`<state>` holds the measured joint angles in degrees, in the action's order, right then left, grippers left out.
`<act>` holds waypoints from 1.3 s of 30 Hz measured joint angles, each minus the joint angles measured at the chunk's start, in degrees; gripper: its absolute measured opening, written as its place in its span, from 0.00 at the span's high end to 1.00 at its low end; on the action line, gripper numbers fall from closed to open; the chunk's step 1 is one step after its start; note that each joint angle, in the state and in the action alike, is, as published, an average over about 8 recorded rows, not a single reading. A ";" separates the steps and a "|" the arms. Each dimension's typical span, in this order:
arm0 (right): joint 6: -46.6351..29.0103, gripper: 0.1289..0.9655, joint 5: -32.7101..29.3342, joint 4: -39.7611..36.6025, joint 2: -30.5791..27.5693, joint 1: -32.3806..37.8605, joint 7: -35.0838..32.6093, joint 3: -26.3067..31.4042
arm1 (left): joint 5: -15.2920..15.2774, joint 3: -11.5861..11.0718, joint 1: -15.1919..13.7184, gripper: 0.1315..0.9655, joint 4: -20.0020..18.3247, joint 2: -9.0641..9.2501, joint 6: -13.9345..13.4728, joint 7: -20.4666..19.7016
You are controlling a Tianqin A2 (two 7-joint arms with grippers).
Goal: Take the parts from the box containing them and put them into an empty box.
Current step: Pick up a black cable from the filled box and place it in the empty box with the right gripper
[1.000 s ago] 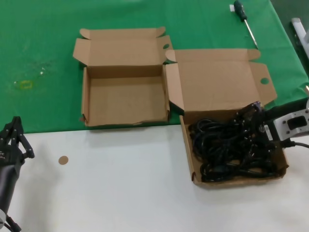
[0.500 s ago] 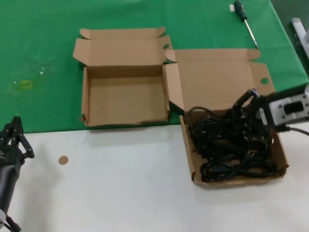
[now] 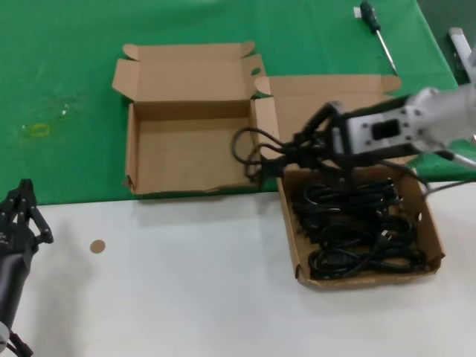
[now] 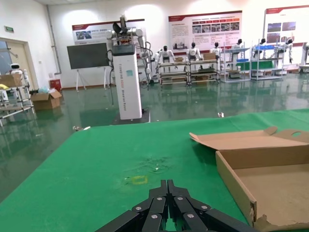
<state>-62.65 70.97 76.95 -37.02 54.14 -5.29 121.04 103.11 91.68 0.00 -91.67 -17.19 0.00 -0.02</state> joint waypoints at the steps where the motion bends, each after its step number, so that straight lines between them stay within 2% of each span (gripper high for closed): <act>1: 0.25 0.87 -0.58 -0.11 0.90 0.39 0.59 0.34 | 0.00 0.00 0.00 0.98 0.00 0.00 0.00 0.00; 9: 1.68 0.87 -5.73 -2.21 8.73 4.16 6.31 3.17 | 0.00 0.00 0.00 0.98 0.00 0.00 0.00 0.00; 21: 4.71 0.88 -11.81 -10.44 20.21 9.28 11.36 6.55 | 0.00 0.00 0.00 0.98 0.00 0.00 0.00 0.00; 29: 8.33 0.88 -12.61 -17.05 25.01 10.63 9.53 7.42 | 0.00 0.00 0.00 0.98 0.00 0.00 0.00 0.00; 39: 13.19 0.88 -11.15 -25.00 28.26 11.52 4.43 7.13 | 0.00 0.00 0.00 0.98 0.00 0.00 0.00 0.00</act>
<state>-49.45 59.82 51.96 -8.75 65.66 -0.86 128.17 103.11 91.68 0.00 -91.67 -17.19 0.00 -0.02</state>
